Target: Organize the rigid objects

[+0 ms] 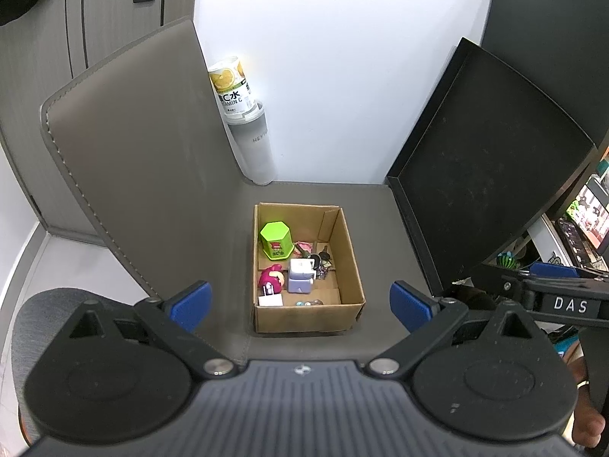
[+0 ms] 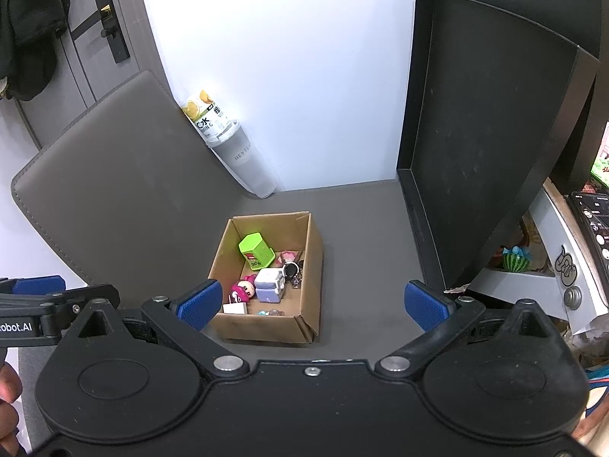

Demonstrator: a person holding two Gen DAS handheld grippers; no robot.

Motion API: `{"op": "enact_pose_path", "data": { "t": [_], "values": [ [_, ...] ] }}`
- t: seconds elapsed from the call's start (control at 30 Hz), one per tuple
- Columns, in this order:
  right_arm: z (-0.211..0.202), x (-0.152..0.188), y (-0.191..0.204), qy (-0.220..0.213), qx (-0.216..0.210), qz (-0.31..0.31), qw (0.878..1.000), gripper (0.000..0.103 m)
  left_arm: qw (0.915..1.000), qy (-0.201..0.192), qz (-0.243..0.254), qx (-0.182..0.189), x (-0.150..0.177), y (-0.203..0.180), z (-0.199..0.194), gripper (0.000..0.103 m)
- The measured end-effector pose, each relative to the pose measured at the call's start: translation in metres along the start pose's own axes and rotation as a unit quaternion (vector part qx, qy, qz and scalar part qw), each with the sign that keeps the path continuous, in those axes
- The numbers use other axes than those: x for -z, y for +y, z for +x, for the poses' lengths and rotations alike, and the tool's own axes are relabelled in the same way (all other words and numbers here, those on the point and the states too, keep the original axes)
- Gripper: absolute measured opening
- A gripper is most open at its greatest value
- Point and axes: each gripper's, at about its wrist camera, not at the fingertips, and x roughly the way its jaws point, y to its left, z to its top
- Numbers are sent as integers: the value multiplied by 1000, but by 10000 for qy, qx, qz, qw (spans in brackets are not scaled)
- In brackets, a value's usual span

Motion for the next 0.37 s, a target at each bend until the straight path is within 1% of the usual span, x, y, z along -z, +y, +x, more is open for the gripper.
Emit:
{"op": "enact_pose_path", "data": {
  "t": [0.23, 0.37],
  "values": [
    [0, 0, 0, 4, 1, 5, 10000, 103, 10000, -75, -8, 8, 2, 0, -1, 99],
    [1, 1, -1, 12, 20, 27, 10000, 103, 10000, -50, -19, 12, 2, 0, 0, 99]
  ]
}}
